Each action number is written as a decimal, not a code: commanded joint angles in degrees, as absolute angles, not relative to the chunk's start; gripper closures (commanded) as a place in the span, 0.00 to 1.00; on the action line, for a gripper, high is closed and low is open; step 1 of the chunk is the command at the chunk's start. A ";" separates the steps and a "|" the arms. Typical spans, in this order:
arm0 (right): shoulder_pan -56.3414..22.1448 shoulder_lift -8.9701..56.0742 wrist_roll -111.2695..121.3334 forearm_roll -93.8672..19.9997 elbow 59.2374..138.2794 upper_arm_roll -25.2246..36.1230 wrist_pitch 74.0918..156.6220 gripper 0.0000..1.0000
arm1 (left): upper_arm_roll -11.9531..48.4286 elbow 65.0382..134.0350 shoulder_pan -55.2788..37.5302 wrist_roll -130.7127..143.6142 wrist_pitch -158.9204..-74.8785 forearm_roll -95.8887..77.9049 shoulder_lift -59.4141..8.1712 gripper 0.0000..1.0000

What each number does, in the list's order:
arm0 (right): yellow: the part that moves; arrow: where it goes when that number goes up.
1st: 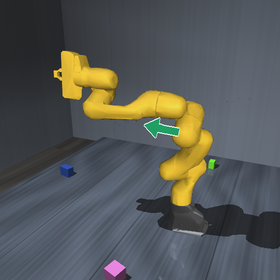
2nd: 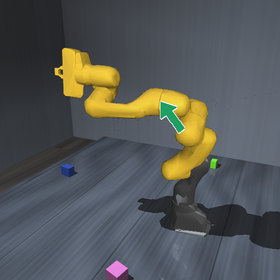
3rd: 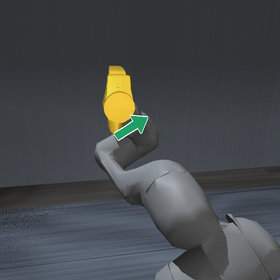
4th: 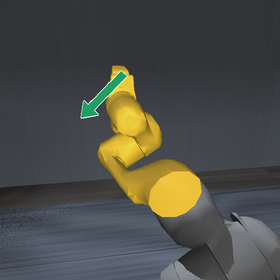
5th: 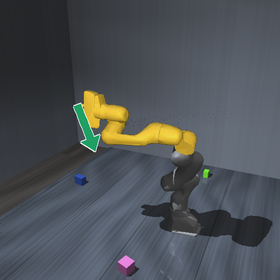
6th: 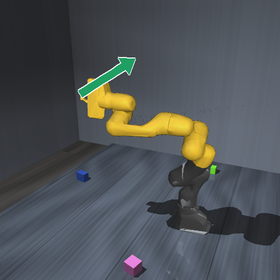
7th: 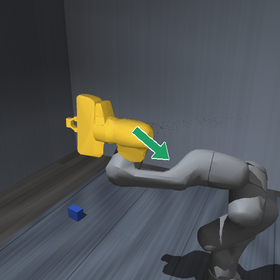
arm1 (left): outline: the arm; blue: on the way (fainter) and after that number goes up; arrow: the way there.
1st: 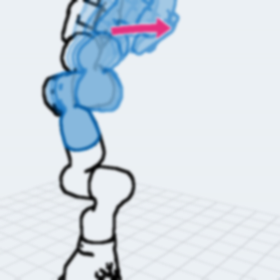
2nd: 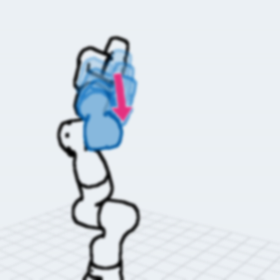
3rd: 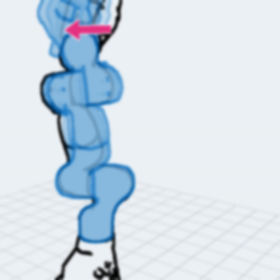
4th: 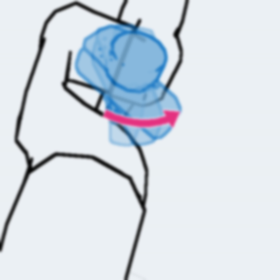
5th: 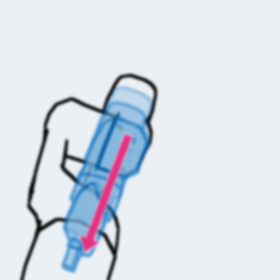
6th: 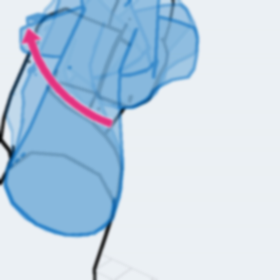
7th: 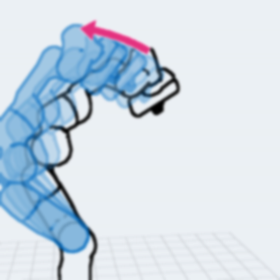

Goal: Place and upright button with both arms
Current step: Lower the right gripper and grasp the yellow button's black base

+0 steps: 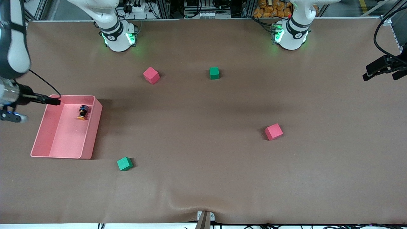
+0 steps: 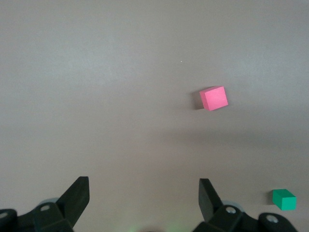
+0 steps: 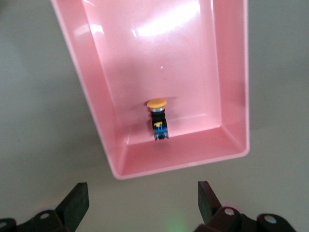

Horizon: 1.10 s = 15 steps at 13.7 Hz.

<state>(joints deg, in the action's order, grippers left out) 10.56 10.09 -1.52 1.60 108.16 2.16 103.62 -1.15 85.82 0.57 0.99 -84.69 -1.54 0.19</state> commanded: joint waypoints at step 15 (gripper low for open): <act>14.95 18.72 9.05 0.09 132.45 1.05 143.53 0.00 | -0.97 85.08 0.88 -0.97 -83.41 -0.88 0.35 0.00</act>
<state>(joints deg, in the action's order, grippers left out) 15.71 20.18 8.85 1.11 130.09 1.14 142.37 -1.16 85.74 0.66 0.10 -84.44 -1.54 0.19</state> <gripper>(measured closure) 0.000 0.000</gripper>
